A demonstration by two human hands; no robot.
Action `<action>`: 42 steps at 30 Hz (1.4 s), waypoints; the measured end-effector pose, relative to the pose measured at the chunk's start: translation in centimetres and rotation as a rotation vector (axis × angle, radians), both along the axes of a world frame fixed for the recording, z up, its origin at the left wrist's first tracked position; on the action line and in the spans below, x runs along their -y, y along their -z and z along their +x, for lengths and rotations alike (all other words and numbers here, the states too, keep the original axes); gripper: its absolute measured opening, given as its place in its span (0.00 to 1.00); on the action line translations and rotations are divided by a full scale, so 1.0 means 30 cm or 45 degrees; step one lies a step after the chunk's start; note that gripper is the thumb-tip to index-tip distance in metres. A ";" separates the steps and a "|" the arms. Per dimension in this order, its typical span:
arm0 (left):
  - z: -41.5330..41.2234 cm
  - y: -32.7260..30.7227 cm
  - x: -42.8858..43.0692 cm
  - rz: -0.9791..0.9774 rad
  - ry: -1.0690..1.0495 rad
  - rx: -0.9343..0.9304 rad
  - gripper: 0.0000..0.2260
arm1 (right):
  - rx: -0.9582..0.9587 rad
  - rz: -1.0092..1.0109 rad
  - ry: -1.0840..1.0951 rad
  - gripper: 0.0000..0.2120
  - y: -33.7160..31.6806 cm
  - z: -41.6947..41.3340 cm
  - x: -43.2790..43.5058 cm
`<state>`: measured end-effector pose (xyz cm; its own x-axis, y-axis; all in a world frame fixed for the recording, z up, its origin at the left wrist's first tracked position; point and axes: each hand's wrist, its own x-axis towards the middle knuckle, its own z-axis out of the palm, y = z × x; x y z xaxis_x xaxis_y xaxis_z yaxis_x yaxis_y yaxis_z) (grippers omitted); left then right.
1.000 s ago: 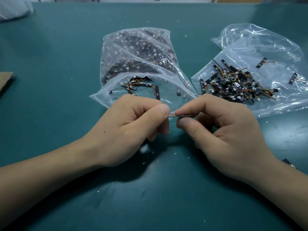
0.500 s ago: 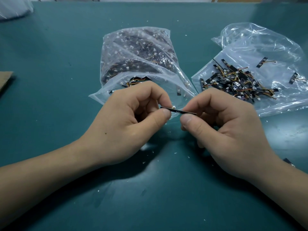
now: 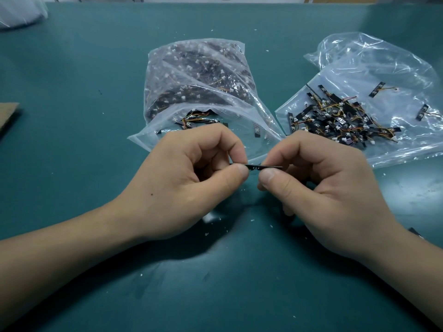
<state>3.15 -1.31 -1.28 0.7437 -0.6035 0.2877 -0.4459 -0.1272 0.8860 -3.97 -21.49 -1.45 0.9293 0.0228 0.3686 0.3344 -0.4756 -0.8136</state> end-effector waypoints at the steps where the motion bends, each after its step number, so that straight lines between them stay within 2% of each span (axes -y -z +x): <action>1: 0.001 0.000 -0.001 -0.008 0.004 -0.023 0.03 | 0.007 0.017 0.004 0.05 0.001 -0.002 -0.001; 6: 0.007 0.003 -0.002 -0.015 0.030 -0.102 0.02 | 0.053 -0.060 0.045 0.05 0.009 0.003 -0.004; 12: 0.010 0.003 -0.004 -0.037 0.046 -0.167 0.05 | 0.018 -0.005 0.070 0.03 0.012 0.007 -0.007; 20: -0.001 0.006 0.005 0.121 -0.026 0.097 0.06 | -0.006 -0.056 0.078 0.07 -0.008 0.009 -0.013; 37: -0.012 -0.005 0.004 0.120 -0.005 0.088 0.06 | -0.101 -0.057 -0.125 0.09 -0.009 0.000 -0.001; 42: -0.009 -0.006 0.004 0.101 0.006 0.059 0.06 | -0.085 -0.102 -0.069 0.07 -0.007 0.005 0.001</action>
<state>2.88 -1.44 -1.09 0.7277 -0.6293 0.2729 -0.4868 -0.1935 0.8518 -3.83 -21.52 -1.23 0.9483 0.1002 0.3010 0.3076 -0.5227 -0.7951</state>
